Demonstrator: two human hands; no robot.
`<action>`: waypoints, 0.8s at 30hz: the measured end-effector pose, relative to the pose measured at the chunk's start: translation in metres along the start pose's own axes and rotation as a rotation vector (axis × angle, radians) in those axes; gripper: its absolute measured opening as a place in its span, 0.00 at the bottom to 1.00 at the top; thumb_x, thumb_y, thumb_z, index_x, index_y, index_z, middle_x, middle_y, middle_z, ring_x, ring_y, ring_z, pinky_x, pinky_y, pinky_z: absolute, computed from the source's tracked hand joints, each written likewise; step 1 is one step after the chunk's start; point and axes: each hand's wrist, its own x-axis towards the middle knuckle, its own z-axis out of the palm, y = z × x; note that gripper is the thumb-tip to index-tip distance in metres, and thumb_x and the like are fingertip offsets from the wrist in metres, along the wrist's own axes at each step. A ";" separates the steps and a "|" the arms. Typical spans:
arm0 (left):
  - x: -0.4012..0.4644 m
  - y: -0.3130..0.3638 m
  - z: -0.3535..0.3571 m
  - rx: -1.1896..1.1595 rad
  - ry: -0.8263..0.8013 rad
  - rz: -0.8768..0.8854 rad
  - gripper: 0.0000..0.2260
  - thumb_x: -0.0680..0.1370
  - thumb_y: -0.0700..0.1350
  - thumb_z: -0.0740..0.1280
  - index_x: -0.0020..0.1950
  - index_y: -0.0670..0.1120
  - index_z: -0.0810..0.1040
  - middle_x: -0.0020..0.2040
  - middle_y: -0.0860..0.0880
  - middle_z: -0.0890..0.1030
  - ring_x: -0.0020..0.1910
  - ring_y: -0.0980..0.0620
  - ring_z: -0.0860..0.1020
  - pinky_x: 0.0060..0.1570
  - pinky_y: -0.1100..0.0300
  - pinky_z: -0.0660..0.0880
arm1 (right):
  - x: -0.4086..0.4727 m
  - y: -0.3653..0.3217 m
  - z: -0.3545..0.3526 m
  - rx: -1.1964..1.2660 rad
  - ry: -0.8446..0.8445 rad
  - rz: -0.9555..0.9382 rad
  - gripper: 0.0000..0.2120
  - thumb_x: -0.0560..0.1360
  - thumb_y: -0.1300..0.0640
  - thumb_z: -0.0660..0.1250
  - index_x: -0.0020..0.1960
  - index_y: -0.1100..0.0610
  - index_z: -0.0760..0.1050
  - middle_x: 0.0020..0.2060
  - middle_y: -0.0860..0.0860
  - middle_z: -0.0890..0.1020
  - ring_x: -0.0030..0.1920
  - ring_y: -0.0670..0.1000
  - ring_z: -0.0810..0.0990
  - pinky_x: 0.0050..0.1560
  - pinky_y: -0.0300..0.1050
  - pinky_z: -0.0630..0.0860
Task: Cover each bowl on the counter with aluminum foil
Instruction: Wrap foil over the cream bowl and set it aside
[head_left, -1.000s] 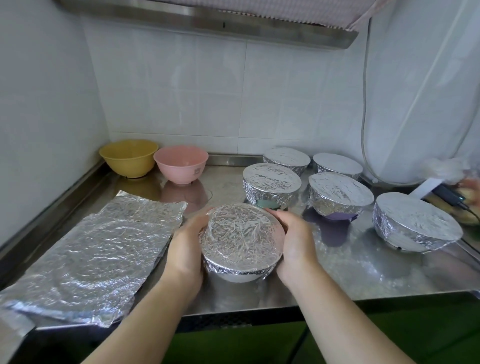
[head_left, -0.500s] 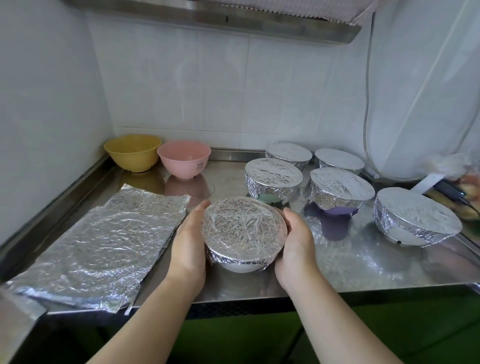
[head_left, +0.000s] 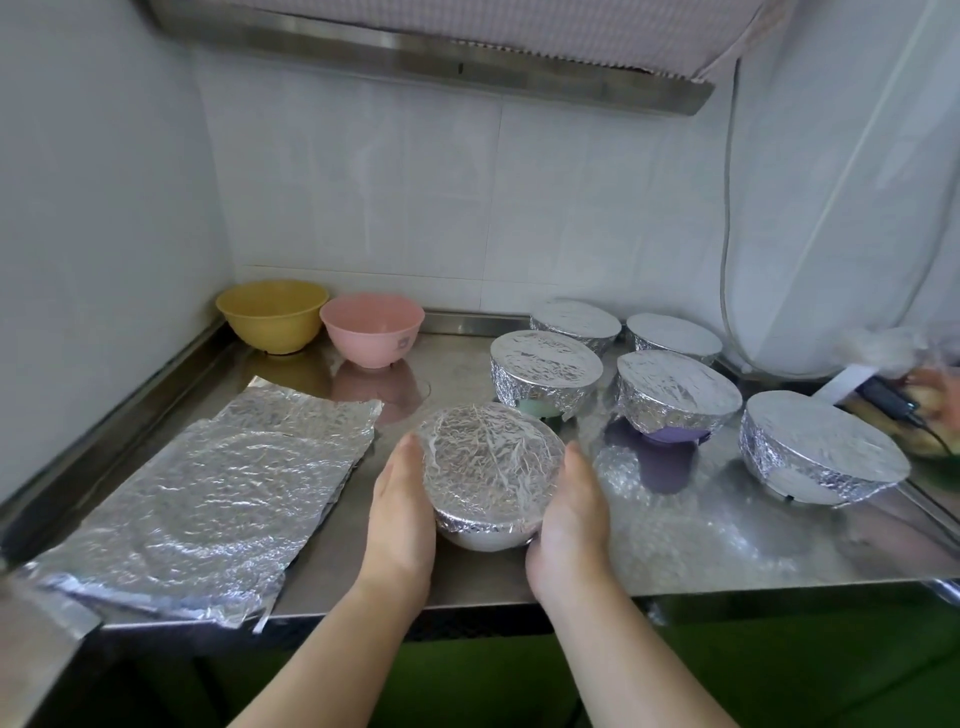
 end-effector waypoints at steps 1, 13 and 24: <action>-0.005 0.006 0.001 0.018 -0.001 0.007 0.33 0.74 0.74 0.60 0.75 0.60 0.75 0.73 0.61 0.76 0.74 0.58 0.73 0.78 0.46 0.63 | 0.000 0.000 -0.001 -0.011 -0.005 -0.001 0.16 0.86 0.43 0.62 0.58 0.52 0.83 0.55 0.51 0.88 0.57 0.53 0.86 0.68 0.57 0.79; -0.046 0.029 0.005 0.265 -0.056 0.147 0.29 0.84 0.66 0.55 0.83 0.58 0.59 0.73 0.64 0.66 0.71 0.65 0.63 0.68 0.63 0.56 | -0.013 -0.010 -0.016 -0.385 -0.224 -0.299 0.22 0.88 0.43 0.56 0.80 0.46 0.67 0.67 0.33 0.69 0.67 0.35 0.67 0.66 0.31 0.63; -0.039 0.027 -0.019 0.380 -0.314 0.285 0.62 0.58 0.63 0.83 0.84 0.56 0.50 0.73 0.62 0.72 0.70 0.71 0.70 0.66 0.72 0.66 | 0.003 -0.025 -0.056 -0.615 -0.680 -0.331 0.46 0.68 0.48 0.84 0.80 0.52 0.65 0.71 0.51 0.80 0.73 0.51 0.77 0.77 0.58 0.69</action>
